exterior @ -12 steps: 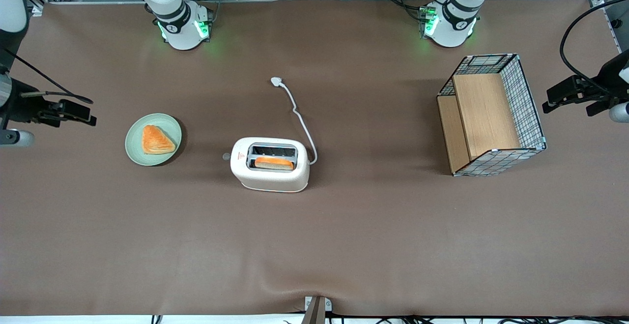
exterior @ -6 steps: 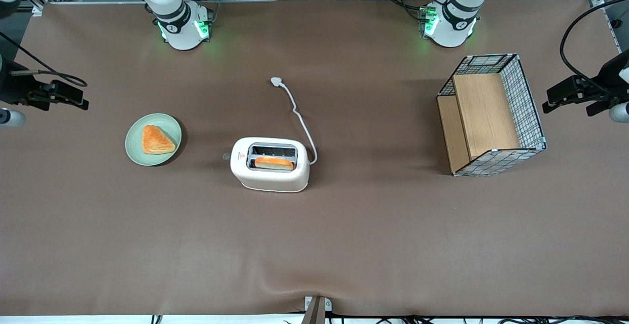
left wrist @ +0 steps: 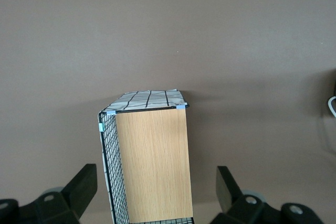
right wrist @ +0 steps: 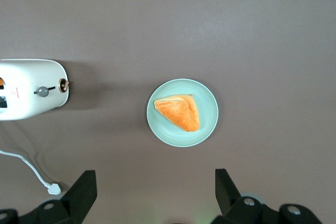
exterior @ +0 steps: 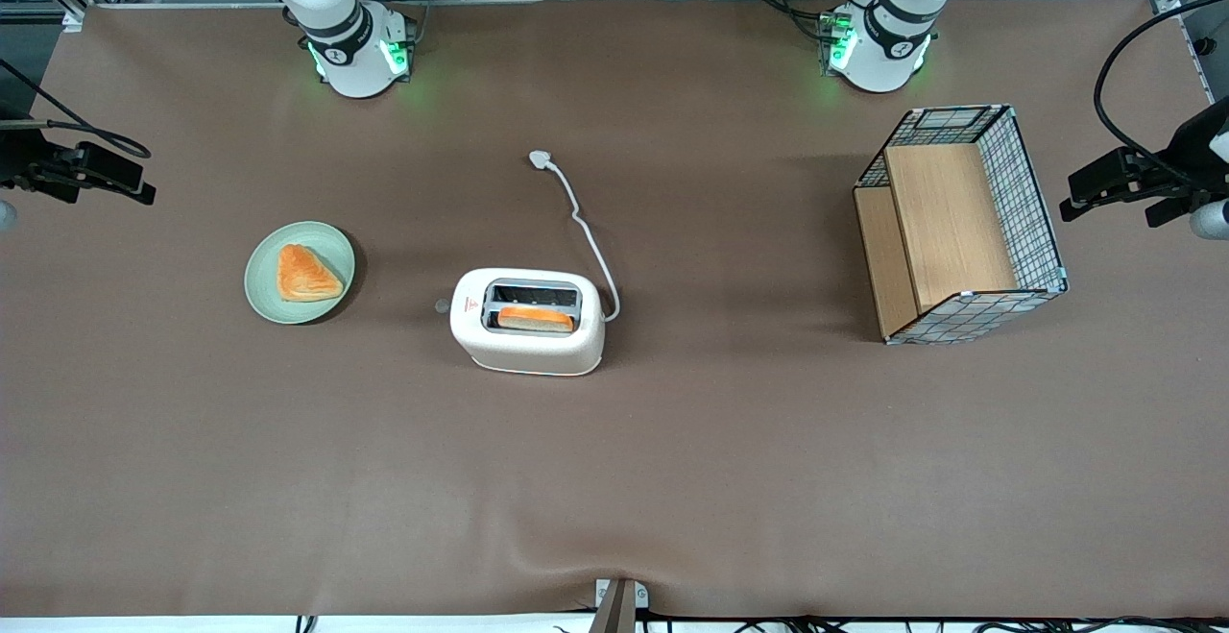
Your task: Press toaster button with right arm
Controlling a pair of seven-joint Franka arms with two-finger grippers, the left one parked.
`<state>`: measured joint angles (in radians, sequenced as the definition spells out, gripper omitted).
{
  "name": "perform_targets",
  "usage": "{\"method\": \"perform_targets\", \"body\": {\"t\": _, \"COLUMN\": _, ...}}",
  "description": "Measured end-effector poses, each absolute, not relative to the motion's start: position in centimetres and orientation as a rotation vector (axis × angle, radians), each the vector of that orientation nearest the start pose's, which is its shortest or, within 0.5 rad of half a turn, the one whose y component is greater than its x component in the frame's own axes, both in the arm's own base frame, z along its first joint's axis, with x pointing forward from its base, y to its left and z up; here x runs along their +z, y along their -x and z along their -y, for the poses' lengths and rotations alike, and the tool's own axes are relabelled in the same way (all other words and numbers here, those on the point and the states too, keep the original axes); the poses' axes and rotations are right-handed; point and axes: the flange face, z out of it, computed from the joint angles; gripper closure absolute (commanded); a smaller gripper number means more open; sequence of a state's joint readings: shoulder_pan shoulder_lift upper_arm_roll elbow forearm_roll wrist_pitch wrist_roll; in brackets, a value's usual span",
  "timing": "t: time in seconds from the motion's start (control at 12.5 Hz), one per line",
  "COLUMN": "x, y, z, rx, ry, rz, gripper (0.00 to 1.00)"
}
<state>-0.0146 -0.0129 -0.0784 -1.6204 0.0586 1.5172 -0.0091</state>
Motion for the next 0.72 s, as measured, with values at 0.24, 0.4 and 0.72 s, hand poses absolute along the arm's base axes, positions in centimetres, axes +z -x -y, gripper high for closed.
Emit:
{"method": "perform_targets", "body": {"t": 0.24, "x": 60.8, "y": -53.9, "z": 4.3, "rx": 0.145, "ry": 3.071, "rz": -0.146, "gripper": 0.00}}
{"method": "perform_targets", "body": {"t": 0.4, "x": 61.5, "y": -53.8, "z": 4.3, "rx": 0.133, "ry": 3.072, "rz": -0.146, "gripper": 0.00}}
{"method": "perform_targets", "body": {"t": 0.72, "x": 61.7, "y": -53.7, "z": 4.3, "rx": 0.140, "ry": 3.072, "rz": -0.145, "gripper": 0.00}}
